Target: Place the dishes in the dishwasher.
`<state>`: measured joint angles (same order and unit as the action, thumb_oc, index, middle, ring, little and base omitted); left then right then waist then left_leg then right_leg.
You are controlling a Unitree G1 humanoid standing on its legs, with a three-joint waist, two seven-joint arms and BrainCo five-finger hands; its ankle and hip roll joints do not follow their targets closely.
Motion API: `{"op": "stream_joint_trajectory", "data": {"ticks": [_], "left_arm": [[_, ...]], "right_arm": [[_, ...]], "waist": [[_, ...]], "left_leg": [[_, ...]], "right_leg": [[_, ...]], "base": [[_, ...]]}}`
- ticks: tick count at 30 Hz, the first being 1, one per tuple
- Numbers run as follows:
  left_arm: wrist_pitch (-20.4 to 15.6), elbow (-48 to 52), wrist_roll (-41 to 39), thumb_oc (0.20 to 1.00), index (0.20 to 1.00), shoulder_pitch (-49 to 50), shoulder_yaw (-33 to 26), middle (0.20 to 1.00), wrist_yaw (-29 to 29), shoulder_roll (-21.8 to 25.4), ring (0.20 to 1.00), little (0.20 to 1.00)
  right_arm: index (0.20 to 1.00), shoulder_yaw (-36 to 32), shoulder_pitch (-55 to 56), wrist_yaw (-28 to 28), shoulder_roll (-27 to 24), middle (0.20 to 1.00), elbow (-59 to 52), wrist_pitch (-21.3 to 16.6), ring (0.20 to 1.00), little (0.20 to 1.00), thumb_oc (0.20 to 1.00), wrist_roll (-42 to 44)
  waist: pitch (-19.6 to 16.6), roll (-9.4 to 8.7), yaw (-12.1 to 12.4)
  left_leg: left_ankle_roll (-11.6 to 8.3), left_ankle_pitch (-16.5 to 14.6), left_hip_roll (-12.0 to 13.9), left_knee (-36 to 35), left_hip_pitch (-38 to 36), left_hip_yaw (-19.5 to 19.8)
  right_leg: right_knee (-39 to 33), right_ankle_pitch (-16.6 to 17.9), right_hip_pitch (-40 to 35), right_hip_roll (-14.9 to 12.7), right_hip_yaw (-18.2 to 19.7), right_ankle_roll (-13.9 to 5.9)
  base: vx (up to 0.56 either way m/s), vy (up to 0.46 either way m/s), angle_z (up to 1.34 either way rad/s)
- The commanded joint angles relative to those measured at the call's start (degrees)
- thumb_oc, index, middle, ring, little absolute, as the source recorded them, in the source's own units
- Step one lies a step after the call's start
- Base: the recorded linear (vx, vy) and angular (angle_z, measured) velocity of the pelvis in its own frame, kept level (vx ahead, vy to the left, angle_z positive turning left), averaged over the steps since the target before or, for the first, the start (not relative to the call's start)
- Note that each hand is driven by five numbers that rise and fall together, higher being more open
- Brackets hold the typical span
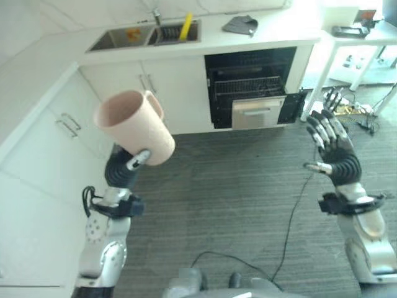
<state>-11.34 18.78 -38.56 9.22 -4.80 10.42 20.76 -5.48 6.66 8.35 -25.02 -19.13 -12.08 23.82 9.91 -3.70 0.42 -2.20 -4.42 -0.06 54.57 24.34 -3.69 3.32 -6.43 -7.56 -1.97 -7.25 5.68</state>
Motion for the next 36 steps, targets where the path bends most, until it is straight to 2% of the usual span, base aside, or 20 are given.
{"op": "stream_joint_trajectory", "data": {"ticks": [1, 2, 3, 5, 7, 8, 12, 15, 17, 18, 20, 21, 22, 23, 26, 28, 30, 32, 34, 36], "left_arm": [[-3.9, 2.2, 0.6, 0.2, 0.2, -0.3, -2.9, 0.2, 1.4, 1.3, 0.2, 0.2], [-4.3, 2.2, 1.0, 0.2, 0.2, -0.1, -2.7, 0.2, 1.2, 1.2, 0.2, 0.2], [-5.0, 2.1, 1.4, 0.2, 0.2, 0.1, -2.1, 0.2, 0.7, 1.3, 0.2, 0.2], [-5.8, 1.8, 1.0, 0.2, 0.2, 0.2, -1.4, 0.2, 0.5, 1.4, 0.2, 0.2], [-7.0, 1.5, 0.5, 0.2, 0.2, 0.3, -1.1, 0.2, 1.2, 1.2, 0.2, 0.2], [-7.7, 1.6, 0.9, 0.2, 0.2, -0.3, -0.7, 0.2, -0.2, 1.2, 0.2, 0.2], [-6.6, 1.2, 1.9, 0.2, 0.2, -3.4, 0.1, 0.2, -3.4, 2.0, 0.2, 0.2], [-5.3, 1.2, 3.3, 0.2, 0.2, -5.0, 0.2, 0.2, -3.8, 2.2, 0.2, 0.2], [-5.3, 1.3, 5.1, 0.2, 0.2, -5.3, -0.4, 0.2, -4.2, 2.4, 0.2, 0.2], [-5.6, 1.7, 5.9, 0.2, 0.2, -5.0, -0.7, 0.2, -4.7, 2.6, 0.2, 0.2], [-5.8, 1.9, 7.2, 0.2, 0.2, -5.3, -0.8, 0.2, -5.7, 2.6, 0.2, 0.2], [-5.9, 1.9, 7.4, 0.2, 0.2, -5.4, -0.9, 0.2, -5.9, 2.6, 0.2, 0.2], [-6.0, 1.7, 8.0, 0.2, 0.2, -5.8, -0.6, 0.2, -6.9, 2.7, 0.2, 0.2], [-5.9, 1.7, 8.0, 0.2, 0.2, -6.5, -0.8, 0.2, -8.0, 2.8, 0.2, 0.2], [-5.6, 1.7, 7.9, 0.2, 0.2, -8.0, -0.9, 0.2, -7.8, 3.4, 0.2, 0.2], [-5.4, 1.7, 7.9, 0.2, 0.2, -8.7, -0.3, 0.2, -7.7, 3.5, 0.2, 0.2], [-4.7, 2.2, 7.0, 0.2, 0.2, -9.6, 1.0, 0.2, -8.4, 3.7, 0.2, 0.2], [-5.2, 2.2, 8.1, 0.2, 0.2, -10.7, 1.5, 0.2, -9.6, 4.0, 0.2, 0.2], [-5.0, 2.6, 8.3, 0.2, 0.2, -11.3, 1.5, 0.2, -10.3, 4.2, 0.2, 0.2], [-5.3, 2.6, 8.2, 0.2, 0.2, -12.2, 1.2, 0.2, -9.6, 4.9, 0.2, 0.2]], "right_arm": [[1.0, 0.8, -4.3, -0.3, -1.4, 1.0, -3.8, -1.3, 1.0, 1.0, 1.0, 1.9], [1.0, 1.3, -4.6, -0.4, -0.9, 1.0, -3.8, -1.0, 1.0, 1.0, 1.0, 1.1], [1.0, 1.6, -4.5, -0.5, -0.6, 1.0, -4.0, -0.8, 1.0, 1.0, 1.0, 0.4], [1.0, 1.1, -3.5, -0.3, -1.0, 1.0, -4.0, -1.1, 1.0, 1.0, 1.0, 0.5], [1.0, 0.0, -2.4, -0.1, -1.9, 1.0, -3.8, -2.3, 1.0, 1.0, 1.0, 1.8], [1.0, 0.6, -3.3, -0.5, -2.4, 1.0, -4.2, -2.3, 1.0, 1.0, 1.0, 1.1], [1.0, 1.0, -4.0, -0.8, -1.2, 1.0, -6.0, -1.3, 1.0, 1.0, 1.0, 1.7], [1.0, 2.5, -5.5, -3.2, 0.1, 1.0, -5.9, -0.2, 1.0, 1.0, 1.0, -1.1], [1.0, 2.7, -6.2, -3.0, 1.0, 1.0, -5.7, -0.2, 1.0, 1.0, 1.0, -1.5], [1.0, 2.7, -6.4, -2.9, 1.5, 1.0, -6.3, -1.0, 1.0, 1.0, 1.0, -1.7], [1.0, 3.0, -6.4, -1.8, 2.4, 1.0, -6.7, -0.7, 1.0, 1.0, 1.0, -2.3], [1.0, 3.1, -6.5, -1.6, 2.5, 1.0, -6.8, -0.7, 1.0, 1.0, 1.0, -2.4], [1.0, 4.3, -6.7, -1.2, 2.7, 1.0, -6.6, -0.7, 1.0, 1.0, 1.0, -3.9], [1.0, 5.4, -6.7, -0.6, 2.3, 1.0, -6.0, -1.3, 1.0, 1.0, 1.0, -4.2], [1.0, 5.1, -6.5, 0.1, 1.4, 1.0, -5.5, -2.1, 1.0, 1.0, 1.0, -2.4], [1.0, 4.7, -6.1, 0.0, 0.9, 1.0, -5.8, -2.2, 1.0, 1.0, 1.0, -2.0], [1.0, 4.8, -6.3, -0.7, 0.8, 1.0, -6.4, -1.1, 1.0, 1.0, 1.0, -1.0], [1.0, 5.9, -8.4, -1.6, 1.0, 1.0, -6.4, 0.0, 1.0, 1.0, 1.0, -1.2], [1.0, 6.7, -10.4, -1.7, 1.0, 1.0, -6.4, 0.8, 1.0, 1.0, 1.0, -1.1], [1.0, 6.4, -11.1, -1.5, 1.1, 1.0, -6.8, 0.0, 1.0, 1.0, 1.0, -0.3]], "waist": [[-0.3, 1.34, 0.7], [-0.4, 2.14, 1.0], [-0.7, 3.45, 1.4], [-0.8, 4.22, 2.0], [-0.7, 4.41, 2.6], [-0.6, 3.83, 3.0], [-2.1, 2.55, 4.4], [-3.8, 1.32, 5.9], [-4.5, 0.67, 6.6], [-4.6, 0.61, 6.9], [-4.6, 1.03, 6.8], [-4.7, 1.09, 6.8], [-4.2, 1.43, 6.1], [-3.9, 1.48, 5.6], [-3.2, 1.07, 5.0], [-2.6, 1.08, 4.1], [-2.0, 0.87, 3.0], [-0.6, 0.69, 2.9], [0.4, 0.47, 3.3], [1.4, 0.09, 3.4]], "left_leg": [[-0.85, 5.0, 1.2, -30.5, -17.1, -1.0], [-1.1, 5.9, 1.5, -37.7, -17.7, -1.3], [-1.83, 8.1, 2.1, -49.3, -18.0, -1.2], [-3.01, 12.4, 3.1, -59.0, -18.3, -1.7], [-3.78, 14.6, 3.0, -59.1, -15.8, -1.3], [-2.75, 11.9, 2.2, -59.3, -16.9, 0.4], [-0.36, 9.8, 0.7, -59.2, -19.6, 1.4], [1.6, 8.9, -1.0, -59.6, -21.1, 3.6], [2.85, 8.3, -2.4, -59.6, -22.1, 5.0], [3.44, 7.8, -2.9, -59.6, -22.8, 5.6], [4.07, 6.9, -3.0, -59.6, -23.8, 6.8], [4.18, 6.8, -3.0, -59.6, -24.0, 6.9], [4.47, 5.5, -3.0, -59.6, -25.8, 7.9], [4.09, 5.3, -2.6, -59.6, -27.0, 8.9], [3.34, 3.9, -1.2, -59.6, -28.5, 9.8], [2.88, 3.2, -0.2, -59.6, -29.4, 10.6], [1.36, 1.1, 1.8, -59.4, -30.6, 11.5], [-0.17, -0.9, 4.3, -59.1, -32.2, 11.6], [-1.23, -2.4, 6.1, -58.6, -32.9, 11.6], [-2.91, -4.0, 8.6, -55.9, -32.2, 12.8]], "right_leg": [[-8.3, 6.9, 0.2, -0.4, 0.5, -8.62], [-8.3, 6.0, -0.4, 0.6, 1.6, -8.98], [-8.3, 4.5, -1.4, 1.9, 3.1, -9.39], [-8.3, 2.5, -3.7, 2.8, 4.2, -9.28], [-8.3, 0.3, -6.4, 3.7, 5.1, -8.77], [-8.3, -0.2, -7.3, 2.4, 4.7, -9.42], [-4.4, -2.6, -10.1, 0.5, 2.8, -11.3], [1.6, 0.1, -7.7, -0.8, 0.9, -13.21], [8.3, 2.7, -5.7, -1.1, 0.3, -14.79], [15.0, 5.7, -3.7, -0.9, -0.1, -15.91], [24.2, 7.9, -0.1, 0.2, 1.1, -16.36], [25.7, 8.1, 0.7, 0.4, 1.4, -16.36], [29.7, 8.1, 5.9, 0.2, 1.5, -15.95], [27.7, 5.5, 8.8, -1.9, 0.5, -14.92], [15.0, 5.2, 7.5, -6.4, 0.6, -14.39], [7.1, 7.2, 6.5, -8.4, 1.7, -14.56], [-0.5, 12.1, 7.5, -13.0, 4.4, -16.47], [-4.4, 16.2, 9.2, -16.4, 3.6, -18.29], [-5.5, 17.6, 10.7, -17.7, 3.1, -19.36], [-3.8, 16.6, 12.4, -17.7, 4.0, -19.85]], "base": [[0.34, 0.077, -0.67], [0.37, 0.131, -0.72], [0.41, 0.149, -0.66], [0.45, 0.158, -0.67], [0.49, 0.225, -0.22], [0.55, 0.33, -0.09], [0.45, 0.279, -0.42], [0.28, 0.235, 0.12], [0.26, 0.277, 0.38], [0.18, 0.245, 0.35], [0.12, 0.182, 0.16], [0.15, 0.168, 0.16], [0.22, 0.114, 0.1], [0.26, 0.052, 0.09], [0.24, -0.201, 0.05], [0.22, -0.245, 0.23], [0.28, -0.363, 0.44], [0.29, -0.441, 0.53], [0.25, -0.455, 0.14], [0.32, -0.773, 0.17]]}}
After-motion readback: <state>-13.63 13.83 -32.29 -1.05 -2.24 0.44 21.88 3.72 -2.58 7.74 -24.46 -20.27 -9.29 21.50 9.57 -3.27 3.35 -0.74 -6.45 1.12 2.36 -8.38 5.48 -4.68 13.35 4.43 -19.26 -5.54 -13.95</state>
